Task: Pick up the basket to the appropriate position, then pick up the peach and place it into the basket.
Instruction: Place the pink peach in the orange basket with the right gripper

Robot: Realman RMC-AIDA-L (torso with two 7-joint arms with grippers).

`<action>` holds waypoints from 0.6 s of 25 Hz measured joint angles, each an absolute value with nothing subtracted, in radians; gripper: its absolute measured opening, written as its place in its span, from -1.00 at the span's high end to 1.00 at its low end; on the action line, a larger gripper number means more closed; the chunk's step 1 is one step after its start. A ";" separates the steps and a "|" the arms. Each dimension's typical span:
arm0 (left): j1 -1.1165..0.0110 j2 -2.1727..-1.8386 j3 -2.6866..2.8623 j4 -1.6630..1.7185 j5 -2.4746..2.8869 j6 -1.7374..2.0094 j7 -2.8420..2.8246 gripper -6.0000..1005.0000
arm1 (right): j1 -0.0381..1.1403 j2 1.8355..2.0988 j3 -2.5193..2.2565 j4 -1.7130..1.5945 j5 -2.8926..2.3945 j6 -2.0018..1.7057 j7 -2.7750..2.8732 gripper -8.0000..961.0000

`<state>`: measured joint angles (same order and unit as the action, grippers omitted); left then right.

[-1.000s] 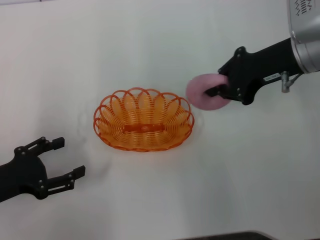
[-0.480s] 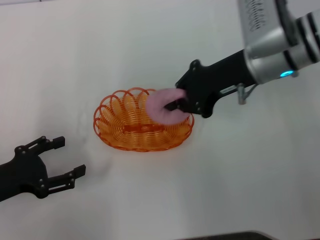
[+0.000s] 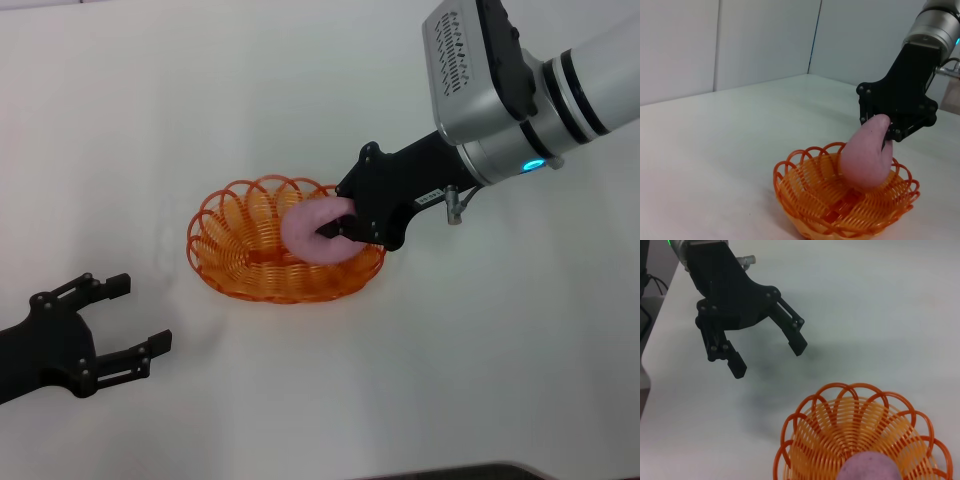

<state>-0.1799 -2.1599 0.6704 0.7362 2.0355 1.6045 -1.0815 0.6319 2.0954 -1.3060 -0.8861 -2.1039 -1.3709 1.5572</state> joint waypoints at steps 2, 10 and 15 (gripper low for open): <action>-0.180 -2.160 0.670 0.736 2.036 1.605 -1.081 -0.76 | 0.632 2.096 -1.306 -0.886 -2.104 -1.369 1.557 0.85; -0.179 -2.160 0.670 0.736 2.036 1.605 -1.081 -0.76 | 0.632 2.095 -1.310 -0.883 -2.097 -1.352 1.563 0.76; -0.180 -2.160 0.670 0.735 2.036 1.605 -1.081 -0.76 | 0.632 2.096 -1.309 -0.880 -2.094 -1.336 1.570 0.40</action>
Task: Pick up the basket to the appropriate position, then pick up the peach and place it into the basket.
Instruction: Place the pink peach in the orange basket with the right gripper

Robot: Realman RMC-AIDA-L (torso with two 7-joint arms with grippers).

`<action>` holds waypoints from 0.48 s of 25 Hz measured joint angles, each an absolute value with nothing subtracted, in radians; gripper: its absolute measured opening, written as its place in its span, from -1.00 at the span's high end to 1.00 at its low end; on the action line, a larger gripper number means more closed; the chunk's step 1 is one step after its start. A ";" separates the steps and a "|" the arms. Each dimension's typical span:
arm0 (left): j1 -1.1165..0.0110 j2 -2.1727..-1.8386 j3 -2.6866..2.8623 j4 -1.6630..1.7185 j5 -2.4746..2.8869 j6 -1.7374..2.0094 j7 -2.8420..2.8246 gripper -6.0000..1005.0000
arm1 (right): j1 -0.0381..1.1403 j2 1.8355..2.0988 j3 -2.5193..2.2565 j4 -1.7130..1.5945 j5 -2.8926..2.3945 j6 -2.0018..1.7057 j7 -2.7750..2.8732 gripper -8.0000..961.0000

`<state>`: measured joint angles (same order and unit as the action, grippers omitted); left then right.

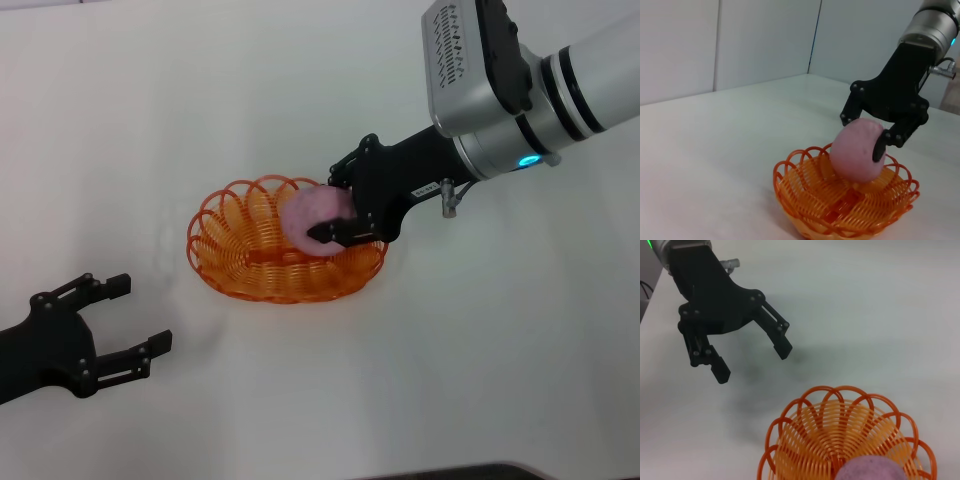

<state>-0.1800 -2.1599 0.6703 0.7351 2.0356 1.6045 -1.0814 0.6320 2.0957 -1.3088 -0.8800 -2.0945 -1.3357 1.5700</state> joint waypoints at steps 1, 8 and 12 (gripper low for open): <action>-0.180 -2.160 0.670 0.735 2.036 1.605 -1.081 -0.76 | 0.632 2.096 -1.309 -0.878 -2.094 -1.335 1.570 0.35; -0.179 -2.160 0.670 0.735 2.036 1.604 -1.081 -0.76 | 0.632 2.095 -1.307 -0.871 -2.091 -1.333 1.567 0.03; -0.179 -2.160 0.670 0.735 2.036 1.604 -1.088 -0.76 | 0.630 2.094 -1.307 -0.871 -2.071 -1.333 1.561 -0.36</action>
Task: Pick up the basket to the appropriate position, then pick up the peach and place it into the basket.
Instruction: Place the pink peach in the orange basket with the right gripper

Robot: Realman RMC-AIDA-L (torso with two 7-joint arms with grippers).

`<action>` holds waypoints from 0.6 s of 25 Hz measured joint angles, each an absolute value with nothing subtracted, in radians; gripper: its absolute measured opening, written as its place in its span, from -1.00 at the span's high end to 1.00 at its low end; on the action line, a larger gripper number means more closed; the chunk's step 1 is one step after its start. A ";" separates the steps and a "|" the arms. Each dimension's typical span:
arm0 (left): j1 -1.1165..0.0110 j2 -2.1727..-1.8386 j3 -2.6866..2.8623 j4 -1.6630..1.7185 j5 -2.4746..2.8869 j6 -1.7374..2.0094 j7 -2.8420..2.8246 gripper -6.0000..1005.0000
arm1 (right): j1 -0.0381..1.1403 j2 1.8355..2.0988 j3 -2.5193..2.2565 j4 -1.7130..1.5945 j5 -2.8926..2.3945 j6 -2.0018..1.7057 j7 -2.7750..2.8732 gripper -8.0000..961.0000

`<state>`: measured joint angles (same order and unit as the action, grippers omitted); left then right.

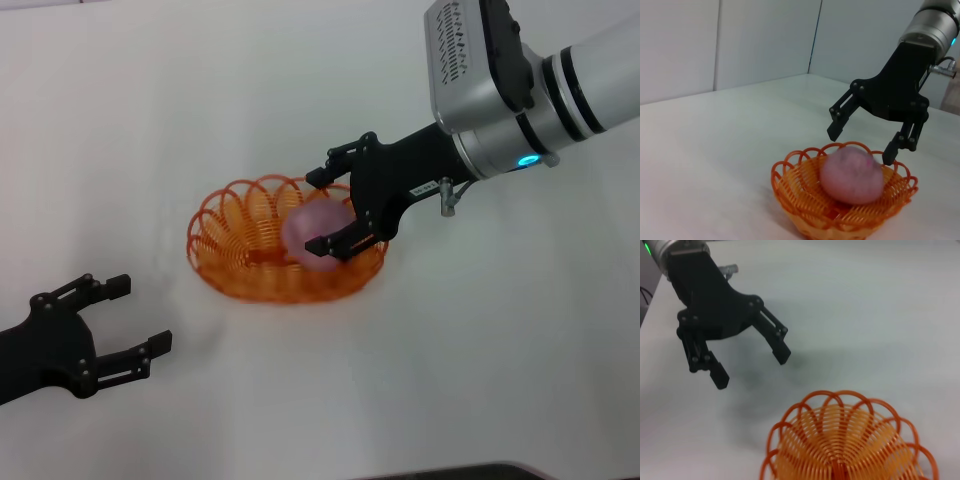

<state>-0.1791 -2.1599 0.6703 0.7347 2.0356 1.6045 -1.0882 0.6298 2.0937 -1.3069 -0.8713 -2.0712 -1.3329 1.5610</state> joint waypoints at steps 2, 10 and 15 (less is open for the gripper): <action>-0.180 -2.160 0.670 0.735 2.036 1.604 -1.092 -0.76 | 0.628 2.092 -1.307 -0.871 -2.067 -1.333 1.560 -0.61; -0.181 -2.160 0.669 0.735 2.036 1.603 -1.095 -0.76 | 0.612 2.092 -1.287 -0.873 -2.067 -1.335 1.560 -0.98; -0.181 -2.160 0.669 0.735 2.036 1.603 -1.095 -0.76 | 0.561 2.088 -1.168 -0.884 -2.059 -1.365 1.526 -0.99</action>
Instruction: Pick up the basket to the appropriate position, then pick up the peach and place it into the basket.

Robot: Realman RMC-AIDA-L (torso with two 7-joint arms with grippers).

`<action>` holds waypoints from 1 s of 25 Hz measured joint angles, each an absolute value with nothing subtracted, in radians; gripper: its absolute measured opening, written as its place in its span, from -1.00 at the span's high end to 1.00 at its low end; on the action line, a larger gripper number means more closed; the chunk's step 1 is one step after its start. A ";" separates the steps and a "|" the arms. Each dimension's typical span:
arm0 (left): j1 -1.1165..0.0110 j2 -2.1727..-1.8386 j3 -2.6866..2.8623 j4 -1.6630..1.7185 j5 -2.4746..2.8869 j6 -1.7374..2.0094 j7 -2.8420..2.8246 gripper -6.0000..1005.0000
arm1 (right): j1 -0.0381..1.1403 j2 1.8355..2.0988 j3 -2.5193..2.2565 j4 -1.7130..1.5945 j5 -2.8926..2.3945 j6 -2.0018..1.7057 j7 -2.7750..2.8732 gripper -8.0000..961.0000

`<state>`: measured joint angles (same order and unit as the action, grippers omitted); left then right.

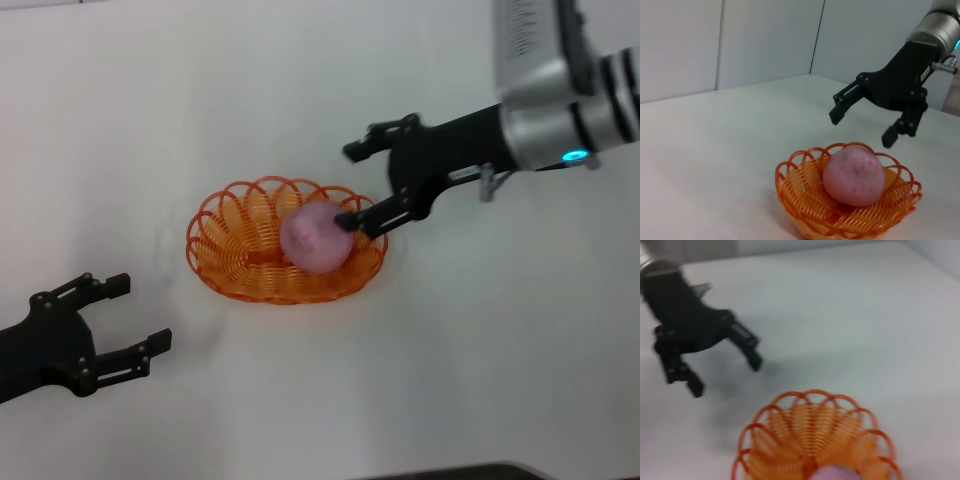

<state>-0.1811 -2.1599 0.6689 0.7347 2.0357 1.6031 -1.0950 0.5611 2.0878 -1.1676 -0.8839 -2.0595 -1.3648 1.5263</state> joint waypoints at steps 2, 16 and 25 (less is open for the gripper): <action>-0.181 -2.160 0.669 0.735 2.035 1.603 -1.095 -0.76 | 0.533 2.087 -1.092 -0.886 -2.054 -1.379 1.503 -0.99; -0.188 -2.160 0.669 0.723 2.027 1.603 -1.095 -0.76 | 0.359 2.088 -0.805 -0.821 -1.917 -1.453 1.248 -0.98; -0.192 -2.160 0.678 0.710 2.034 1.606 -1.094 -0.76 | 0.258 2.086 -0.803 -0.748 -1.919 -1.526 1.085 -0.98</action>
<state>-0.1918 -2.1598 0.6780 0.7102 2.0343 1.6055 -1.0935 0.2581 2.0856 -0.8030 -0.7479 -1.9191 -1.5259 1.0850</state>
